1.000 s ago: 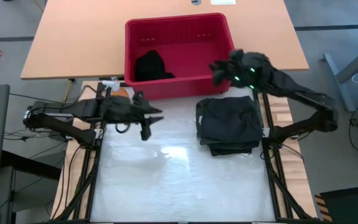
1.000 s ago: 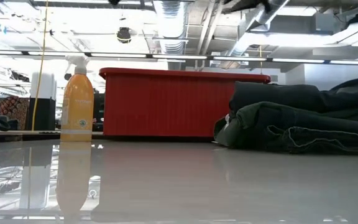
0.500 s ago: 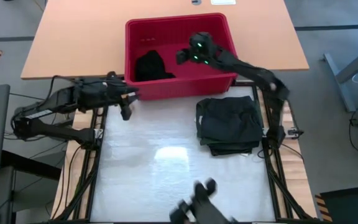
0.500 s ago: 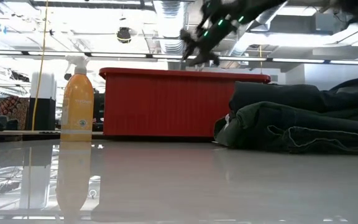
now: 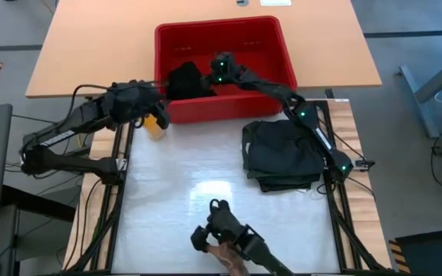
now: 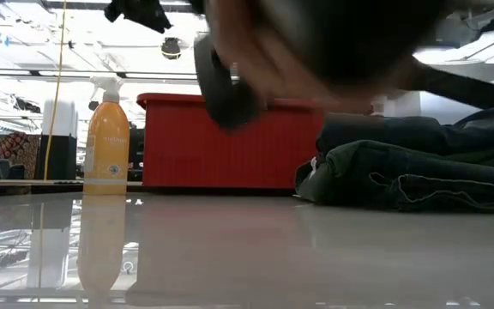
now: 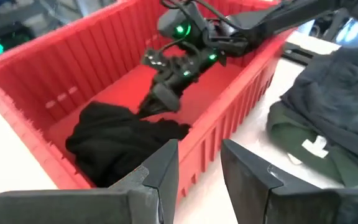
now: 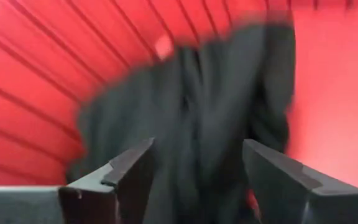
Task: Fold Laundry from Bin
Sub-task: Remove the black shirt from the red bin
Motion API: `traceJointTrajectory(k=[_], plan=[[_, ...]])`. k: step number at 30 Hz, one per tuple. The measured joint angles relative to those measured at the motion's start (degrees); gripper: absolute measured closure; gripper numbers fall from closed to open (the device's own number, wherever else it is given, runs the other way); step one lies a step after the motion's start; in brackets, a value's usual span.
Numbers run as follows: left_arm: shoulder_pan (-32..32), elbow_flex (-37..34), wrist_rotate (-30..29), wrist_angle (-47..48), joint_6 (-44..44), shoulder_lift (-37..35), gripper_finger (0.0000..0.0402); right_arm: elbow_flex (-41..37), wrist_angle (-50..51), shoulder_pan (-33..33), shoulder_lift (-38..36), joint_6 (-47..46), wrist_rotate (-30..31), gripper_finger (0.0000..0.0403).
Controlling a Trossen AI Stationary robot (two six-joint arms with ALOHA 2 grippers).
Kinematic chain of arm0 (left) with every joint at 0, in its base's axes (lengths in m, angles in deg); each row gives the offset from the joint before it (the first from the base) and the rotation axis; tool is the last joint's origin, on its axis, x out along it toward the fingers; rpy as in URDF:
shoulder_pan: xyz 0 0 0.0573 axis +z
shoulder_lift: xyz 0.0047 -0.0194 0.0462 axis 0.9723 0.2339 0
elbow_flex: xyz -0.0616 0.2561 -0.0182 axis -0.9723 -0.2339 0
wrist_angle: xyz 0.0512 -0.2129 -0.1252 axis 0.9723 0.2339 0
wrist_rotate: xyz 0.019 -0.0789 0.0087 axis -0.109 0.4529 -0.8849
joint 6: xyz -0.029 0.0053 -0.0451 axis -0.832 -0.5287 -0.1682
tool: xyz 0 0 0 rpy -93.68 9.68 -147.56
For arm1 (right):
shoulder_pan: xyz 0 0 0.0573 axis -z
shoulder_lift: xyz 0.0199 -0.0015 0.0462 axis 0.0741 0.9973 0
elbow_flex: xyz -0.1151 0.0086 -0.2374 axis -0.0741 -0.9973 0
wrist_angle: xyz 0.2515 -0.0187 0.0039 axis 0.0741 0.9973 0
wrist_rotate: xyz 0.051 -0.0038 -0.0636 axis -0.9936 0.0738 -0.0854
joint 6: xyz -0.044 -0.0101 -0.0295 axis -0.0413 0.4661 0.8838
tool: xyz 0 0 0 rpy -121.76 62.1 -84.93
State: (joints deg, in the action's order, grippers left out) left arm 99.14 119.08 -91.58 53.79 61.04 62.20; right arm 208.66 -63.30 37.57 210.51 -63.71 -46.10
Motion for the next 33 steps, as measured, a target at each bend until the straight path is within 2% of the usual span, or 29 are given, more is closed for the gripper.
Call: traceJointTrajectory(k=[4, 7, 9, 12, 15, 20, 21, 26, 33], plan=[[3.13, -0.04, 2.96, 0.06, -1.66, 0.80, 0.0291, 0.02, 5.62, 0.60, 2.88, 5.98, -3.66, 0.0127], [4.78, -0.04, 4.32, 0.37, -1.74, 1.52, 0.0291, 0.04, 9.31, -0.03, 3.70, 13.95, -5.36, 0.0126], [5.27, -0.04, 4.79, 0.18, -1.78, 2.05, 0.0291, 0.88, 10.40, -1.12, 3.73, 17.25, -4.37, 0.0127], [6.10, -0.04, 6.05, 0.15, -1.67, 2.94, 0.0291, 2.35, 11.65, -2.73, 3.73, 20.50, 1.14, 0.0135], [6.32, -0.04, 7.36, -0.02, -1.62, 3.61, 0.0291, 3.06, 10.95, -3.35, 3.77, 24.27, 1.17, 0.0187], [6.31, -0.04, 7.67, 0.13, -1.50, 3.69, 0.0291, 3.21, 5.38, -3.50, 3.01, 25.46, -4.08, 0.0365], [6.32, -0.04, 7.69, 0.32, -1.76, 3.63, 0.0291, 3.21, 3.27, -3.48, 2.53, 24.50, -4.60, 0.0379], [6.30, -0.04, 9.57, 0.65, -2.13, 1.78, 0.0291, 3.21, -5.12, -1.89, -3.08, 21.47, -5.80, 0.0381], [6.21, -0.04, 9.64, 0.77, -0.72, -1.38, 0.0291, 3.36, -15.78, 0.27, -18.94, 21.82, -8.41, 0.0386]])
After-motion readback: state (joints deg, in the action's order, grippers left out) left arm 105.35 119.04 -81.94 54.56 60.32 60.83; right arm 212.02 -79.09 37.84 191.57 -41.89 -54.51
